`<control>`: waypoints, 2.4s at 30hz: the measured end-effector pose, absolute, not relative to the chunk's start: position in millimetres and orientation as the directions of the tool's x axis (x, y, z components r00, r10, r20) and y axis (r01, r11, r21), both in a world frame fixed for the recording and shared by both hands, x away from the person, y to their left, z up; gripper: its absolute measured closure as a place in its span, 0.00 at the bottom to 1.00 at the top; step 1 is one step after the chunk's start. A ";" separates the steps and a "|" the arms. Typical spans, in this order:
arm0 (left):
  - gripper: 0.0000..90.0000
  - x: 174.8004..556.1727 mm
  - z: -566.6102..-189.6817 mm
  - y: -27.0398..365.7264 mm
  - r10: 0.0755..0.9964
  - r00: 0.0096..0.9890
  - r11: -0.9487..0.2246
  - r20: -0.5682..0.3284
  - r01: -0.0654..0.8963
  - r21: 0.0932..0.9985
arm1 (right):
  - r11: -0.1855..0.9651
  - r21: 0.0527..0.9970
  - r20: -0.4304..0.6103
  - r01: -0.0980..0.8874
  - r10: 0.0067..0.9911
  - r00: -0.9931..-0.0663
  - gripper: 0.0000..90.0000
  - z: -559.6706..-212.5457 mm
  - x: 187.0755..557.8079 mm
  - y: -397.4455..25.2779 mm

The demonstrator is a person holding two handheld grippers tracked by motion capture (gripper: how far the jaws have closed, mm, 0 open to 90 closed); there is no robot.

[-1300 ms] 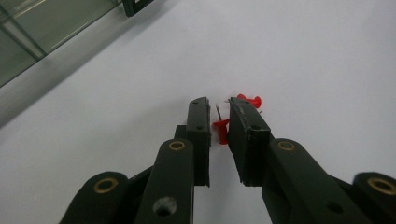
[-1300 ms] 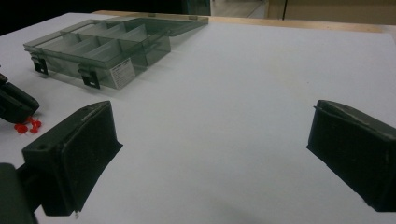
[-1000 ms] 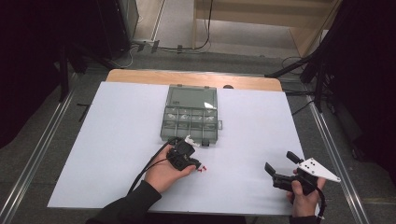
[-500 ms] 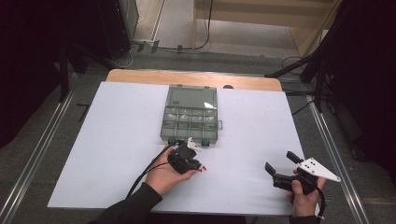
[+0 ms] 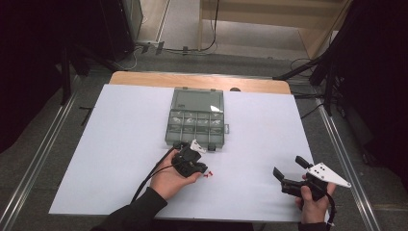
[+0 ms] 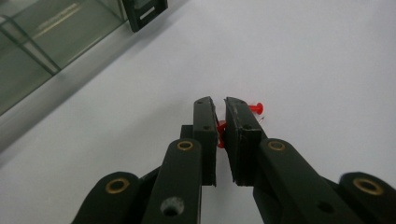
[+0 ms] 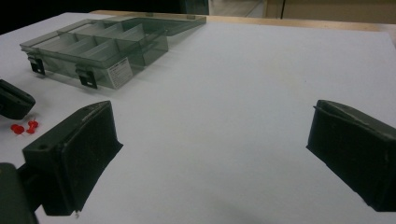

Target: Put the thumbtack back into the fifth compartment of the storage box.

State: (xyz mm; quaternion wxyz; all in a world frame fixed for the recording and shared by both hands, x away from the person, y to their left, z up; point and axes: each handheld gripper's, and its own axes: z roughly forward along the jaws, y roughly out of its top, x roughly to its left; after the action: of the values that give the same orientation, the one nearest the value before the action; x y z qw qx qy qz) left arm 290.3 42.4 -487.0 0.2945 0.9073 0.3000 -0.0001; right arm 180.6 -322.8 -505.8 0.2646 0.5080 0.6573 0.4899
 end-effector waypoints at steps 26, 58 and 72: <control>0.92 305.9 -473.9 58.9 0.561 0.806 -0.621 -0.186 0.559 0.550 | 0.011 0.919 0.141 0.395 0.925 -0.353 0.02 -505.4 180.1 -321.4; 0.92 323.1 -455.4 86.5 0.590 0.788 -0.604 -0.174 0.575 0.552 | 0.014 0.915 0.140 0.402 0.925 -0.352 0.06 -507.4 181.3 -321.1; 0.92 326.6 -448.3 95.8 0.605 0.779 -0.592 -0.165 0.579 0.561 | 0.014 0.915 0.138 0.403 0.928 -0.347 0.07 -507.2 180.4 -320.9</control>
State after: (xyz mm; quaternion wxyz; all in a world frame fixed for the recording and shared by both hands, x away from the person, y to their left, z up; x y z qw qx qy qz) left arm 326.6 95.8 -448.3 0.3062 0.8919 0.3320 0.0215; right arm 180.4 -320.9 -507.2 0.2688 0.5044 0.6595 0.4882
